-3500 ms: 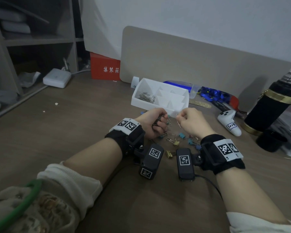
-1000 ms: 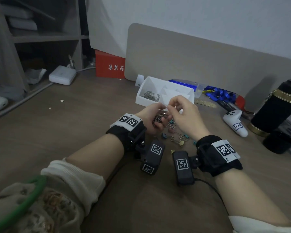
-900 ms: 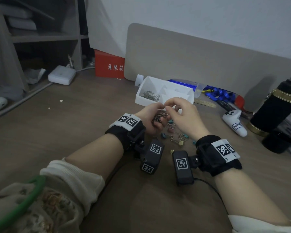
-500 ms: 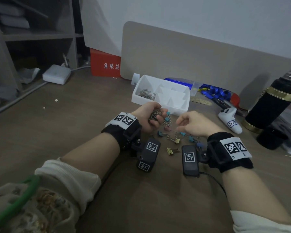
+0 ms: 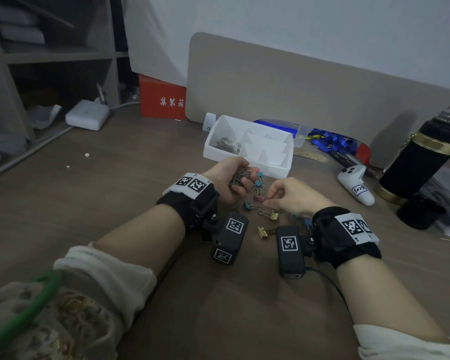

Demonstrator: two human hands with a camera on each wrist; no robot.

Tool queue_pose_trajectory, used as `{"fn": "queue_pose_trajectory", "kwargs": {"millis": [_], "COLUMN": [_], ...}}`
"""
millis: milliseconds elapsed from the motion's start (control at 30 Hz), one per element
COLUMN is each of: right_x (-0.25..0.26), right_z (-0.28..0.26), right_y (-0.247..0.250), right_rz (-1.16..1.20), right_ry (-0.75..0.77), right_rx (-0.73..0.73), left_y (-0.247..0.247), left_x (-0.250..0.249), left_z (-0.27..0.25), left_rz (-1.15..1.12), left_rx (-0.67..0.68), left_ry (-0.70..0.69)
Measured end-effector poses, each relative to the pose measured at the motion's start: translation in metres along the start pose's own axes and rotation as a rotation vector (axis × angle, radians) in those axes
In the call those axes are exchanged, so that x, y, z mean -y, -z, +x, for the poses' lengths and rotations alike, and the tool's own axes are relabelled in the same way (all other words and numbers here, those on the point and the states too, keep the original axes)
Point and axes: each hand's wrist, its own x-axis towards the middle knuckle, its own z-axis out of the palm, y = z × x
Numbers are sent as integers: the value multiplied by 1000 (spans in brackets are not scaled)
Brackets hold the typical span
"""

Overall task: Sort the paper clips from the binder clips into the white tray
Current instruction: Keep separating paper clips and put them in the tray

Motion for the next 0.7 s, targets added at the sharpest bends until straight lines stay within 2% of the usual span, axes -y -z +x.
{"fn": "queue_pose_trajectory", "kwargs": {"millis": [300,433,567,700], "right_x": [5,5,11,26], "right_z": [0,0,-3,-10], "right_y": [-3,1,12,17], "right_rz": [-118,48,228,348], "right_ry": [18,41,133,265], "right_rx": [-1,-249,-487,-489], "left_y": [1,-1,-4,-8], "left_x": [0,1,5,7], "left_z": [3,3,4,3], "left_rz": [7,36,101,154], "left_rx": [0,12,26,67], "left_ry": [13,31,58,92]}}
